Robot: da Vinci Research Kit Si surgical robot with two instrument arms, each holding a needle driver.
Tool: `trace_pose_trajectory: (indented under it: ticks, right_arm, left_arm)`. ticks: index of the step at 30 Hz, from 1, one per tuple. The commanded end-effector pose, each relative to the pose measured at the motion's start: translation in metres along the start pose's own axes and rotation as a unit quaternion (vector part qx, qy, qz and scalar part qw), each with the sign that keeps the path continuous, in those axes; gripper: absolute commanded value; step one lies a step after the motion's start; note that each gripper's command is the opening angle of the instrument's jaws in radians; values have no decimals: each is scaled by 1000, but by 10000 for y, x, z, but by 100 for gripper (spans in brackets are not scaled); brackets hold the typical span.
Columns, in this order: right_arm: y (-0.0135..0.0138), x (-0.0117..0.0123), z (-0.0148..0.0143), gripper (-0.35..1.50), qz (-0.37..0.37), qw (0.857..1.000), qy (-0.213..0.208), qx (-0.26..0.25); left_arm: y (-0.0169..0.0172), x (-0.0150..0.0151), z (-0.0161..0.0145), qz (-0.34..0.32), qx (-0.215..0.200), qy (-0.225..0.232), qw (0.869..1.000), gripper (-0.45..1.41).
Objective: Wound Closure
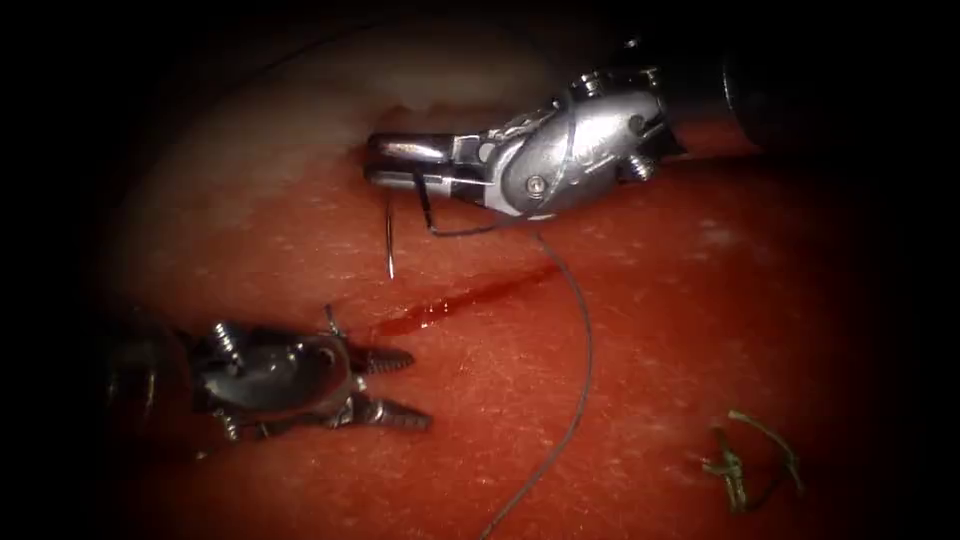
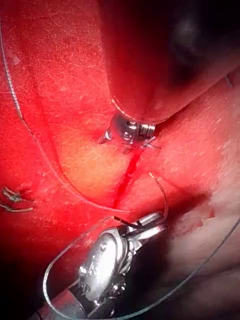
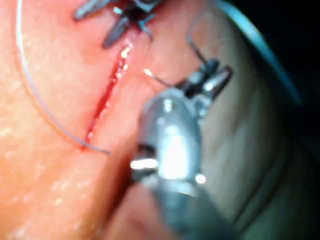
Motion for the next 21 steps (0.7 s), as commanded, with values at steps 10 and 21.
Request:
trace_pose_trajectory:
  ticks: [10, 21]
  right_arm:
    - [-15, -13, 4, -35, -32, 999, -10, 18]
    - [-22, -14, 3, -35, -65, 998, -2, 10]
  left_arm:
    - [1, -8, 12, -1, 1, -1, 1000, 52]
    - [0, -9, 10, -1, 0, -3, 1000, 52]
